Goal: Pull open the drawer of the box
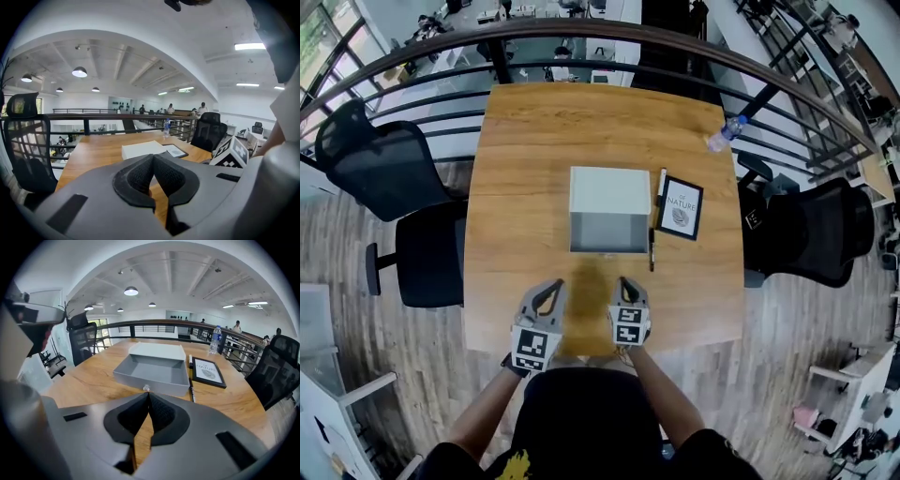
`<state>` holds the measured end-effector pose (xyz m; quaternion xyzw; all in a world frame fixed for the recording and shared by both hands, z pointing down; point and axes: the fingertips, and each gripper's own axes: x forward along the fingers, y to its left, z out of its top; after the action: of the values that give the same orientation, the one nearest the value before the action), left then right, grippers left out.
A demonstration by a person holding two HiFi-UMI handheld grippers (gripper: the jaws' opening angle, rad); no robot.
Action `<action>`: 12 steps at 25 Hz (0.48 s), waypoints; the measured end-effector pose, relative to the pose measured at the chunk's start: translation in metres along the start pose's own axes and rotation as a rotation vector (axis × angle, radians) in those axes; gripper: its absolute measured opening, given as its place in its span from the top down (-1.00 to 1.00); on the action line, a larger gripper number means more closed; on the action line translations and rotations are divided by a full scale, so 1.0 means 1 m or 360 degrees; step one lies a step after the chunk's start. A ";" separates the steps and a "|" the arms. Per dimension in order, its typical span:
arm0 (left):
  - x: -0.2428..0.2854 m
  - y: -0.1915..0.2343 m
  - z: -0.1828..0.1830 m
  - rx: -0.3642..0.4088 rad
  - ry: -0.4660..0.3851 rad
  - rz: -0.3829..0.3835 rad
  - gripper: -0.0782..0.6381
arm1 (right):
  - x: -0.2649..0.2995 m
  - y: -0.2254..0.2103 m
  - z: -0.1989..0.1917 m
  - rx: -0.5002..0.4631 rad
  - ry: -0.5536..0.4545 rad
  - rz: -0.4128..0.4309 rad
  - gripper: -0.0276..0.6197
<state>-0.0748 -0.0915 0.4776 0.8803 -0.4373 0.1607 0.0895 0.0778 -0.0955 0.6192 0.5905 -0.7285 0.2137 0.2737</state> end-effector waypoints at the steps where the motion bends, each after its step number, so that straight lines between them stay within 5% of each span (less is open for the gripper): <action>1: -0.003 -0.001 0.008 0.0008 -0.0015 0.0001 0.76 | -0.014 -0.005 0.005 -0.0008 -0.0032 0.0012 0.92; 12: -0.037 0.035 0.103 0.0131 -0.0207 0.0215 0.76 | -0.151 -0.114 0.131 0.0139 -0.0579 -0.0164 0.92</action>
<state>-0.1022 -0.1159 0.3686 0.8603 -0.4937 0.1268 0.0136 0.1932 -0.0900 0.4204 0.6672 -0.7248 0.1207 0.1221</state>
